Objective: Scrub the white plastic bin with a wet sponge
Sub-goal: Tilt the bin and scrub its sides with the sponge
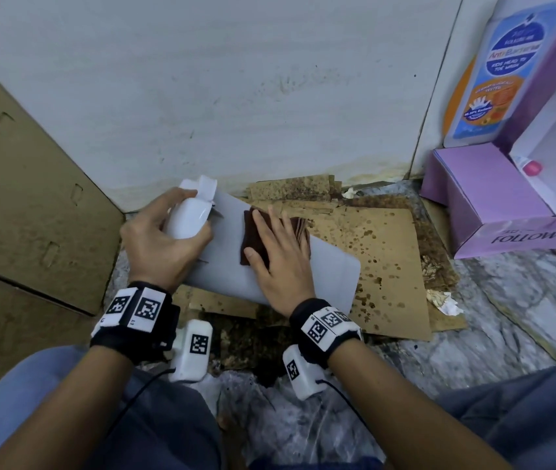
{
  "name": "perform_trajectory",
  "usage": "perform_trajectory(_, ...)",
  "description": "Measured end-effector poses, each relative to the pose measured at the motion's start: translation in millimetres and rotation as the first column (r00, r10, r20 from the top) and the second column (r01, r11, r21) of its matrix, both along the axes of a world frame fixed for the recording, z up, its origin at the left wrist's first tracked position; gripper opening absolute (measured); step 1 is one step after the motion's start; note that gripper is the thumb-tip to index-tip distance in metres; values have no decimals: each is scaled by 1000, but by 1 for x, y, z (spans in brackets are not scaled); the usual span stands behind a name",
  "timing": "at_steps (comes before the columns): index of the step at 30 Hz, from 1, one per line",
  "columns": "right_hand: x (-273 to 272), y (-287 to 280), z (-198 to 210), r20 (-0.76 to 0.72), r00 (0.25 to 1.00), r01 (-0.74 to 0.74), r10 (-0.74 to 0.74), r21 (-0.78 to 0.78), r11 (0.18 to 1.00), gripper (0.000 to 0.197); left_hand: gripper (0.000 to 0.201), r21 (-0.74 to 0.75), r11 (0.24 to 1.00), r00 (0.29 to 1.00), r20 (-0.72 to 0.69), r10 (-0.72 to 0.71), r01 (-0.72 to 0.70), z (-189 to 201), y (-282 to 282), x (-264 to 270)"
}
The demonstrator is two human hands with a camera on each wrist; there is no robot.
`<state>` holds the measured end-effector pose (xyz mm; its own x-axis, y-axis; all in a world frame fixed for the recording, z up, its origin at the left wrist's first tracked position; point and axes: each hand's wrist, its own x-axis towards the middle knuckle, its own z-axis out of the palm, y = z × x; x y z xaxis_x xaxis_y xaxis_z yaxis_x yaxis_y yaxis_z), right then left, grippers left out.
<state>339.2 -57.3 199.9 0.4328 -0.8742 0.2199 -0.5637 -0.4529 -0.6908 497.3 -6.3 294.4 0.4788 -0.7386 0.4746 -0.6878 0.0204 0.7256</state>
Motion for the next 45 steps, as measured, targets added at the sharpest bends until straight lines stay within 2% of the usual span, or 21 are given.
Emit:
perform_trajectory(6,4,9,-17,-49,999,-2,3,25,1000,59,44,-5,990,987,74,-143,144,-44,7,5)
perform_trajectory(10,5,20,-27,-22,1000,12,-12,22,1000,59,45,53,966,959,117,-257,252,-47,9,16)
perform_trajectory(11,6,21,-27,-15,1000,23,-23,23,999,58,48,70,955,953,81,-292,287,-44,9,18)
perform_trajectory(12,7,22,-27,-15,999,32,-32,25,999,58,53,89,946,951,-25,-310,310,-40,8,19)
perform_trajectory(14,8,24,-27,-23,999,30,-30,24,999,58,63,136,948,913,-338,-229,288,-32,3,19)
perform_trajectory(15,8,25,-27,-28,999,18,-18,19,1000,58,66,213,946,899,-416,-137,243,-32,-2,21)
perform_trajectory(18,9,32,-30,-56,998,-12,12,-3,1000,58,77,518,841,932,-359,51,153,-40,-13,32)
perform_trajectory(20,11,37,-31,-60,998,-2,2,-1,1000,58,75,586,794,920,-381,98,158,-42,-15,40)
perform_trajectory(24,20,47,-29,-79,997,25,-25,6,1000,57,74,596,786,932,-355,72,166,-33,-11,41)
perform_trajectory(27,32,43,-16,-33,998,48,-46,69,996,55,60,579,801,958,-286,27,150,-29,-5,32)
perform_trajectory(33,47,33,-7,8,1000,-14,13,145,989,51,45,579,795,968,-246,-43,182,-30,5,37)
perform_trajectory(36,46,42,-14,28,999,-26,22,162,986,50,47,576,805,968,-251,4,146,-29,5,38)
perform_trajectory(38,38,44,-22,30,1000,-11,5,193,981,51,41,551,826,965,-260,34,119,-31,7,36)
perform_trajectory(40,21,44,-35,6,1000,13,-15,226,974,52,33,533,841,961,-266,70,86,-33,9,35)
perform_trajectory(45,-29,51,-73,-68,995,89,-69,373,923,47,35,518,853,955,-278,107,55,-35,12,33)
